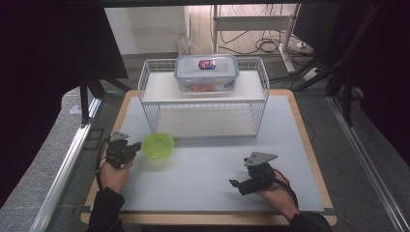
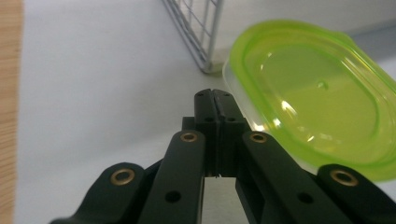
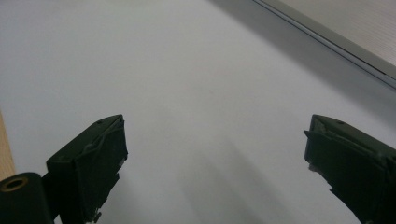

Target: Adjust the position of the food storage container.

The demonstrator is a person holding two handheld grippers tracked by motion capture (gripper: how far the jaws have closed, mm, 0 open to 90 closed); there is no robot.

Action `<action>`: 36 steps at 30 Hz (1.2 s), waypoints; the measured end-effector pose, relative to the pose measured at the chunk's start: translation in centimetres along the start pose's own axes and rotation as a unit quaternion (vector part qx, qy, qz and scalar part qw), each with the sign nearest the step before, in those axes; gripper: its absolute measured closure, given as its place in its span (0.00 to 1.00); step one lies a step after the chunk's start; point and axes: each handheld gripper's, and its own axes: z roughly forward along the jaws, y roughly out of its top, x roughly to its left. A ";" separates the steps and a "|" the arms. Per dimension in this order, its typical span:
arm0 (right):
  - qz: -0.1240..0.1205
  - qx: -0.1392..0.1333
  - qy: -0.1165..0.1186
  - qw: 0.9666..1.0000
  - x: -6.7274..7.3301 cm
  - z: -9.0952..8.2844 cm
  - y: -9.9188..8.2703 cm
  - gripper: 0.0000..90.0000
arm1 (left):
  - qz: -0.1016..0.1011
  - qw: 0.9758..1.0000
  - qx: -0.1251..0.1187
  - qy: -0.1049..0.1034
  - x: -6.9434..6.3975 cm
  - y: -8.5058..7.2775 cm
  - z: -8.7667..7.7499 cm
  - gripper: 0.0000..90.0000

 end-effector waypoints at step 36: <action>-0.002 0.008 0.003 1.000 0.1 0.2 -0.1 0.07 | -0.022 1.000 0.003 0.010 0.2 0.1 -0.1 0.99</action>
